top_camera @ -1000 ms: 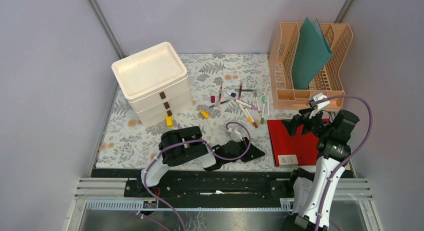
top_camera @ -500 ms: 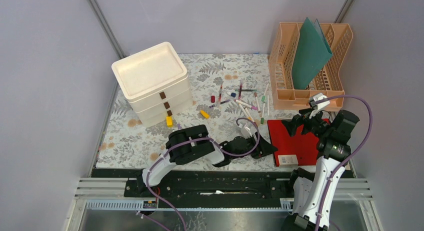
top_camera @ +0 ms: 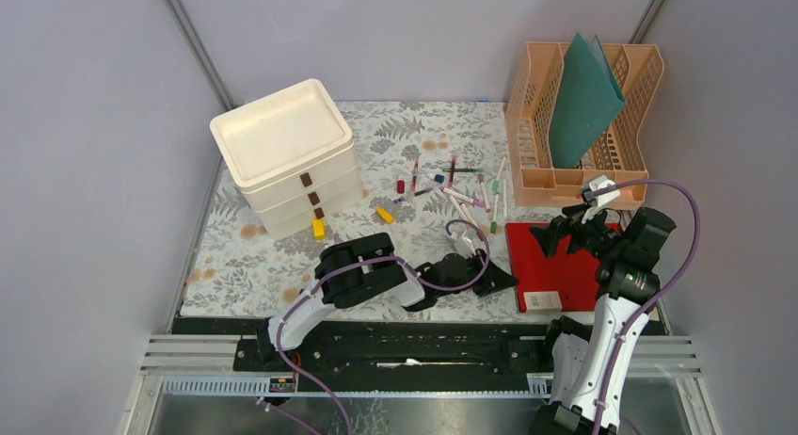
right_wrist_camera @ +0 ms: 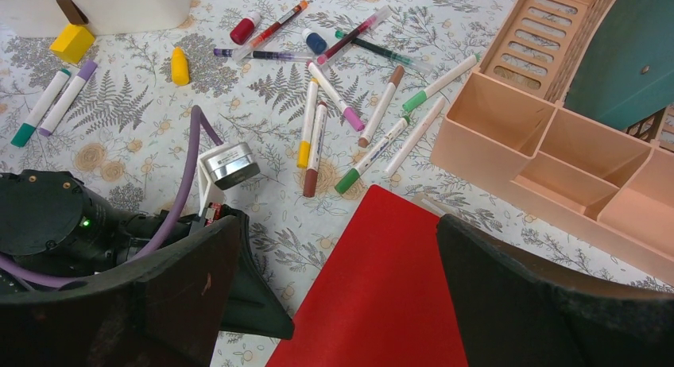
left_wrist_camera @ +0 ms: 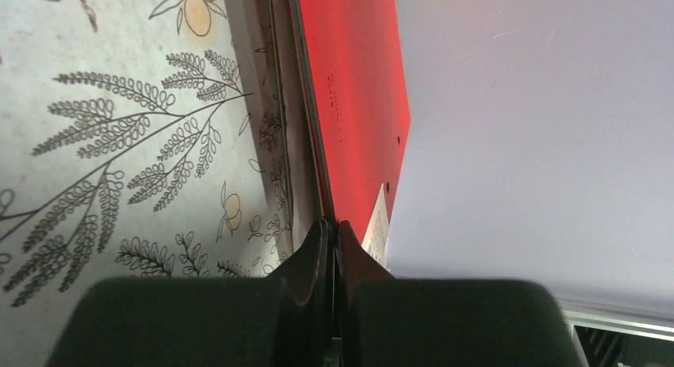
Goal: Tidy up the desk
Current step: Pick up the folder from the folder.
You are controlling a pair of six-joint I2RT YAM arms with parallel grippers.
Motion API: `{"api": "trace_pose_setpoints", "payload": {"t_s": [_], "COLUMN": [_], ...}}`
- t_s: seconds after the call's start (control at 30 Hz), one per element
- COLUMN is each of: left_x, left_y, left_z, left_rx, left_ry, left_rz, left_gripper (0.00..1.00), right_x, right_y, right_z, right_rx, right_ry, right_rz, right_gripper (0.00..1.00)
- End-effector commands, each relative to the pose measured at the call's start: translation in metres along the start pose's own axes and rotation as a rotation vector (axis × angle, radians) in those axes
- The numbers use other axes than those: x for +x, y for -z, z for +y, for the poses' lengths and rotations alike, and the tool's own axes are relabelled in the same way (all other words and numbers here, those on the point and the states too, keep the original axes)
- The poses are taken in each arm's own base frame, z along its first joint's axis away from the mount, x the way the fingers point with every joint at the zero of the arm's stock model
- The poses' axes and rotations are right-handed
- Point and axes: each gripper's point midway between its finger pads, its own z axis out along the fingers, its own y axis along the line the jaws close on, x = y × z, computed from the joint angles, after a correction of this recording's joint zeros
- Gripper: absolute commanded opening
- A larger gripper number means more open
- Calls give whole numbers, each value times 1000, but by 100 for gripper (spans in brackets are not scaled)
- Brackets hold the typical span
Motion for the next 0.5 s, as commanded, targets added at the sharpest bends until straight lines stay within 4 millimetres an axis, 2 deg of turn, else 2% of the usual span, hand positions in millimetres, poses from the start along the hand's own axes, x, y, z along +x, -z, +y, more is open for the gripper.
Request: {"api": "trace_pose_setpoints", "payload": {"t_s": [0.0, 0.27, 0.47], "left_x": [-8, -22, -29], "left_y": [7, 35, 54], "left_z": [-21, -44, -45], "left_rx": [80, 129, 139], "left_ry": [-15, -27, -33], "left_rz": [-19, -64, -81], "left_gripper": [0, 0, 0], "right_x": [-2, -2, -3], "right_y": [0, 0, 0], "right_z": [5, 5, 5], "right_rx": [-27, -28, -29], "right_ry": [17, 17, 19], "right_rz": [-13, -13, -15], "right_gripper": [100, 100, 100]}}
